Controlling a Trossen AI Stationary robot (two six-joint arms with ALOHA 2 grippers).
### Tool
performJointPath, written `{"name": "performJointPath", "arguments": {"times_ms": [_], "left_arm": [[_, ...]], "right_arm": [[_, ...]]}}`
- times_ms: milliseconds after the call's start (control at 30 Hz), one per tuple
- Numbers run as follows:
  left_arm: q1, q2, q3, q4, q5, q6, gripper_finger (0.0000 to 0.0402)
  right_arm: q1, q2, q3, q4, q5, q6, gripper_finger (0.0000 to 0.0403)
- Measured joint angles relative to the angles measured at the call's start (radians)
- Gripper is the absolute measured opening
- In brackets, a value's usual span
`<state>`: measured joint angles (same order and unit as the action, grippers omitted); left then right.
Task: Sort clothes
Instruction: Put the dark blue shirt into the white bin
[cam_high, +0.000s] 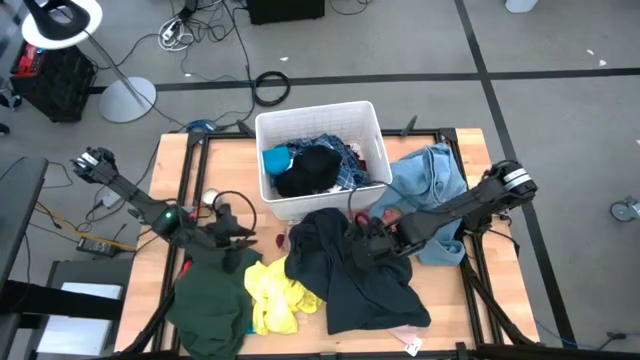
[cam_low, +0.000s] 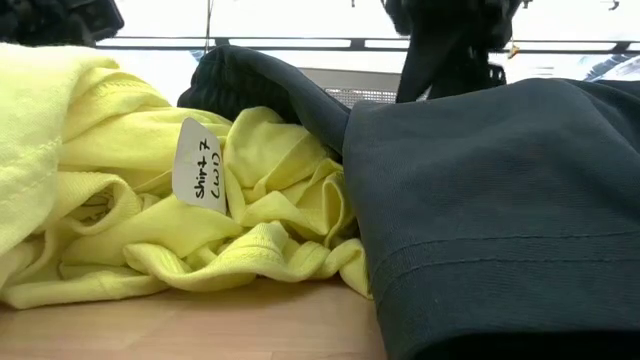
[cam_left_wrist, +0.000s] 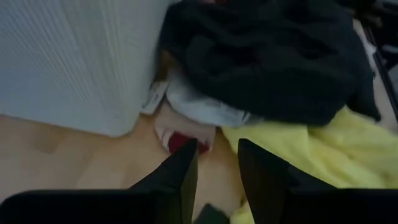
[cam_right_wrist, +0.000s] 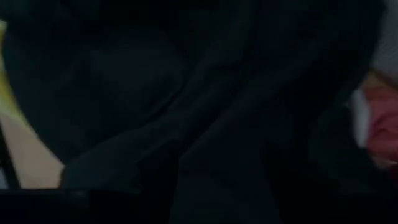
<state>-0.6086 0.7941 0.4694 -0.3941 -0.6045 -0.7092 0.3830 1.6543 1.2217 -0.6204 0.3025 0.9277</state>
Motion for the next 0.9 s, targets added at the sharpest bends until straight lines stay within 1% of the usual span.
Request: {"name": "performJointPath", "arguments": {"times_ms": [133,300,367,400,467,500,600,633,667,733,900], "left_arm": [[0.0,-0.01,-0.05,0.032,0.031,0.0,0.0121],[0.0,-0.009,-0.051,0.064,0.009,-0.001,0.0121],[0.0,-0.01,-0.05,0.074,0.0,-0.001,0.0121],[0.0,-0.01,-0.05,0.073,0.0,-0.001,0.0121],[0.0,-0.01,-0.05,0.071,0.0,-0.001,0.0122],[0.0,-0.01,-0.05,0.074,-0.001,-0.001,0.0122],[0.0,-0.01,-0.05,0.07,0.001,0.003,0.0122],[0.0,-0.01,-0.05,0.067,0.001,0.003,0.0122],[0.0,-0.01,-0.05,0.068,0.001,0.003,0.0122],[0.0,-0.01,-0.05,0.069,0.0,0.003,0.0122],[0.0,-0.009,-0.05,0.069,-0.026,0.004,0.0122]], "right_arm": [[-0.016,0.096,0.035,-0.022,-0.029,0.022,0.0227],[-0.055,0.194,0.107,-0.032,-0.046,-0.026,0.0227],[-0.076,0.231,0.126,-0.066,-0.075,-0.039,0.0225],[-0.086,0.243,0.134,-0.074,-0.096,-0.047,0.0218],[-0.1,0.258,0.14,-0.078,-0.125,-0.075,0.0186],[-0.103,0.26,0.14,-0.078,-0.125,-0.091,0.0158],[-0.103,0.236,0.14,-0.083,-0.116,-0.139,0.0049],[-0.103,0.216,0.14,-0.088,-0.113,-0.152,0.0026],[-0.104,0.19,0.14,-0.088,-0.111,-0.153,0.0019],[-0.099,0.133,0.14,-0.107,-0.096,-0.135,0.0017],[-0.055,-0.024,0.14,-0.215,0.014,-0.073,0.0008]]}}
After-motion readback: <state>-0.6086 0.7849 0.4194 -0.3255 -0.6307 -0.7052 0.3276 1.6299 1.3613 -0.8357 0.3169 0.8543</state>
